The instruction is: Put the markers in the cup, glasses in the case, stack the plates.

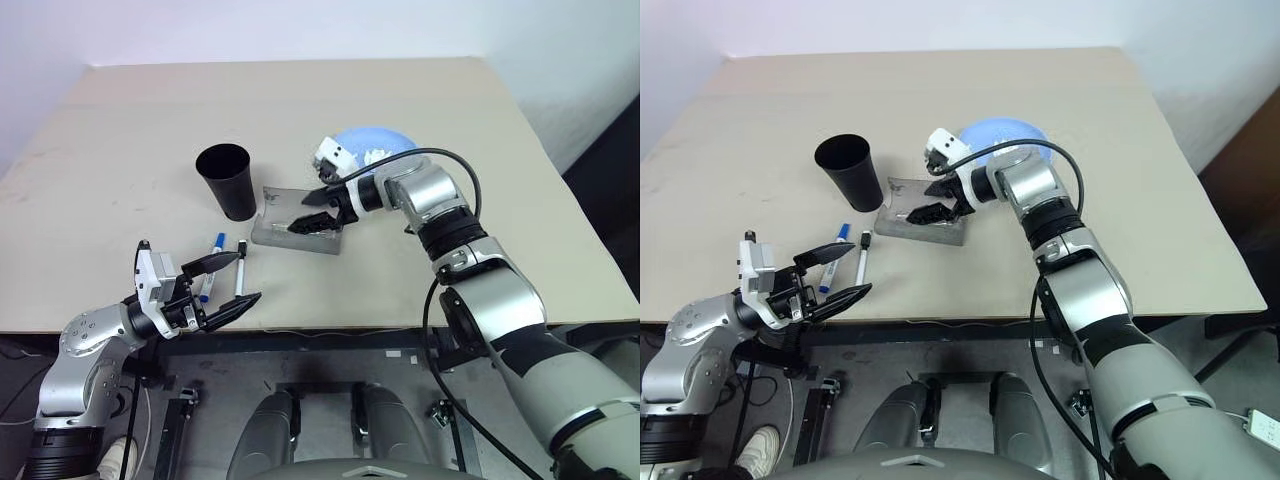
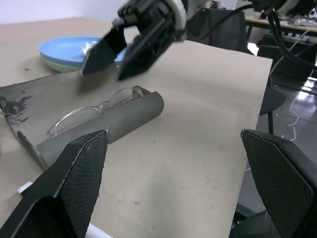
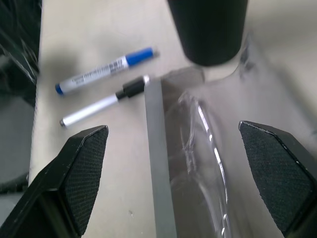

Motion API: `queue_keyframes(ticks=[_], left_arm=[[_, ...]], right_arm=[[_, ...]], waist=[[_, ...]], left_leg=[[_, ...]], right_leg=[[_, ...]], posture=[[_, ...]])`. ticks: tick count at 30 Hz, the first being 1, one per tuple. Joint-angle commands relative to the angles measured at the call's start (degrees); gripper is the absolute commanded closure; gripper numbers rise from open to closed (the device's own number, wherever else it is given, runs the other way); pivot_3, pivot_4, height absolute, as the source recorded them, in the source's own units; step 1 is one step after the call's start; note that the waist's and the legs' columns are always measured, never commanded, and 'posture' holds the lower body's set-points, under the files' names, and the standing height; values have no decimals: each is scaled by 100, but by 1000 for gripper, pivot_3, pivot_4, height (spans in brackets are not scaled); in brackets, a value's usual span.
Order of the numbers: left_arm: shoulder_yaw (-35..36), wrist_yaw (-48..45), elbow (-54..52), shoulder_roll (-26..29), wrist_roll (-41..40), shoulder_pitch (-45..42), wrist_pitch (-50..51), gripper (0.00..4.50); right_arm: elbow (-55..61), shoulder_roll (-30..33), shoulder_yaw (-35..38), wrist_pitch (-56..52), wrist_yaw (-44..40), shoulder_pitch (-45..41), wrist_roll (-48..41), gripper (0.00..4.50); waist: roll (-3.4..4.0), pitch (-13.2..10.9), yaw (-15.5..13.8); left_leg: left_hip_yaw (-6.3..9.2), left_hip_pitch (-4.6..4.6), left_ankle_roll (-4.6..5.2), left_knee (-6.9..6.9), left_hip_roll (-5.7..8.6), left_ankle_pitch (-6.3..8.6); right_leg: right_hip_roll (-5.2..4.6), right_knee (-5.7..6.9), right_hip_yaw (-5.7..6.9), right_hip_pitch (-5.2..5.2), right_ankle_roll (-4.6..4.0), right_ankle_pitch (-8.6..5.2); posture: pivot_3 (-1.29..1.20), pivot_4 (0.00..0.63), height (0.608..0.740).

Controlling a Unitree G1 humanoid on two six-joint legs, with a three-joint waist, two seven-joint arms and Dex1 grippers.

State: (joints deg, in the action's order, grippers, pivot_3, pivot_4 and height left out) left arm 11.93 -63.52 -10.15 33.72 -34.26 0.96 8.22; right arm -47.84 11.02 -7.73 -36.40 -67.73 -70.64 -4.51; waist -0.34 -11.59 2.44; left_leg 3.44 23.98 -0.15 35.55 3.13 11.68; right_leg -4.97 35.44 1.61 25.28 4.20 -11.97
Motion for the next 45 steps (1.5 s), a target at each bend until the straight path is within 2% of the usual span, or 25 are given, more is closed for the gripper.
queue_keyframes(ticks=[1,7,12,15,20,24,30,34,36,45], left_arm=[[40,21,-162,65,-28,-37,-12,0],[-7,55,-152,61,-26,-162,50,0],[-41,65,-131,40,-16,-222,51,0],[-48,71,-127,39,-21,-217,48,0],[-13,67,-147,47,-31,-114,8,0],[-36,71,-172,63,4,-71,-12,0],[-63,135,-180,35,-10,-130,8,0],[-92,143,-149,34,4,-156,2,0],[-107,144,-131,29,16,-165,-7,0],[-191,163,-43,-44,55,-174,-68,0]], right_arm=[[-308,49,631,183,464,-508,-399,40],[-1518,-60,776,544,1218,-934,-226,40],[-2239,-187,960,333,1715,-1167,-238,40],[-2413,-211,1264,259,2007,-1268,-405,670],[-2498,-250,1570,153,2267,-1363,-528,2375],[-2558,-330,1598,378,2865,-1304,-387,3768],[-2631,-492,1503,732,3465,-1181,-144,3768],[-2669,-489,1511,727,3523,-1162,-92,3768],[-2671,-474,1453,662,3389,-1159,-48,3768],[-2540,-212,922,52,1771,-1156,273,3768]], waist=[[0,0,-3],[-1,1,0],[0,0,2],[1,0,3],[0,0,3],[0,0,3],[0,0,5],[0,0,4],[0,0,4],[-1,1,4]], left_leg=[[0,0,0,0,0,0],[-1,0,0,1,1,0],[-5,9,0,0,2,-1],[-5,10,0,0,2,-1],[-4,10,1,0,1,-1],[-5,10,1,0,2,-1],[-5,10,1,0,2,-2],[-5,10,1,0,2,-2],[-6,10,2,1,2,-2],[-5,6,2,10,1,-2]], right_leg=[[0,0,0,0,0,0],[-2,-5,0,-2,-3,-1],[1,-5,0,3,-2,0],[2,-5,-1,6,-2,0],[4,-3,-1,5,-2,0],[3,-4,-1,4,-2,0],[4,-3,-1,4,-2,0],[5,-3,-1,4,0,1],[5,-2,-1,3,1,2],[11,2,0,-4,1,1]], posture=[[0,150,735],[0,150,735],[0,150,735],[0,150,735],[0,150,735],[0,150,735],[0,150,735],[0,150,735],[0,150,735],[0,150,735]])
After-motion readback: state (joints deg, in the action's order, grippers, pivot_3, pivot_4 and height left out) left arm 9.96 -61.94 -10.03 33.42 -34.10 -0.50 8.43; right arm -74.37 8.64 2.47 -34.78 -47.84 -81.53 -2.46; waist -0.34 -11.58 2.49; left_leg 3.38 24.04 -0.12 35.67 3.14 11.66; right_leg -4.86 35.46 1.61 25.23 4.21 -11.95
